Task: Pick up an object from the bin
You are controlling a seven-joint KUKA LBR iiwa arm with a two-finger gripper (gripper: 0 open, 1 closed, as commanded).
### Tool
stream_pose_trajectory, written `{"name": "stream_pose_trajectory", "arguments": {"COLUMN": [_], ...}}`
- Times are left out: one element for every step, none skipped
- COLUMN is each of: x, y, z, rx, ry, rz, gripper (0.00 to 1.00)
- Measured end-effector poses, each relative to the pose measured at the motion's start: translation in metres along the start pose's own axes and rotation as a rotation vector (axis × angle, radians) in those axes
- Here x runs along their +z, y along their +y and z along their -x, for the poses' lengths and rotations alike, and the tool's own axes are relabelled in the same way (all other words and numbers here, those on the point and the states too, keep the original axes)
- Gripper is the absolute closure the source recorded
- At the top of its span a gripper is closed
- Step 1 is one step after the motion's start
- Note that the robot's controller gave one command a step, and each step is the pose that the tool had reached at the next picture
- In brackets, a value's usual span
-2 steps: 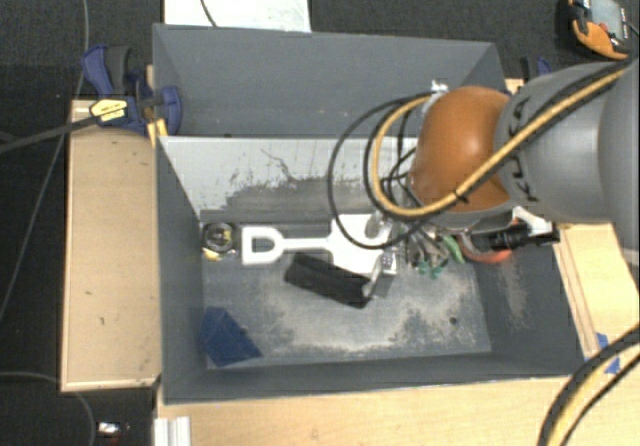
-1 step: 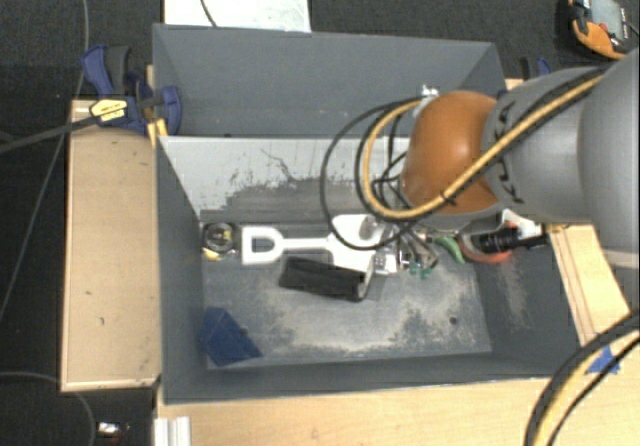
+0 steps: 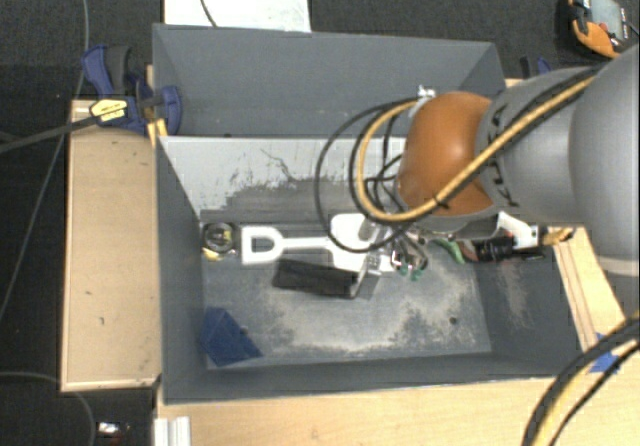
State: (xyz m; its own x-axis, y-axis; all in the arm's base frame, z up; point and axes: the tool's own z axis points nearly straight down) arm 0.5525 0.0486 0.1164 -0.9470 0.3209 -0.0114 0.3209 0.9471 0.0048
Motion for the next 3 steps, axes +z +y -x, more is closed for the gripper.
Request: {"name": "stream_pose_trajectory", "arguments": {"x": [0.015, 0.005, 0.034], "y": [0.003, 0.021, 0.017], "z": [0.006, -0.008, -0.011], "rx": [-0.149, -0.103, -0.03], "ry": [0.002, 0.001, 0.002], "rz": [0.001, 0.0, -0.001], "gripper": [0.0, 0.0, 1.0]}}
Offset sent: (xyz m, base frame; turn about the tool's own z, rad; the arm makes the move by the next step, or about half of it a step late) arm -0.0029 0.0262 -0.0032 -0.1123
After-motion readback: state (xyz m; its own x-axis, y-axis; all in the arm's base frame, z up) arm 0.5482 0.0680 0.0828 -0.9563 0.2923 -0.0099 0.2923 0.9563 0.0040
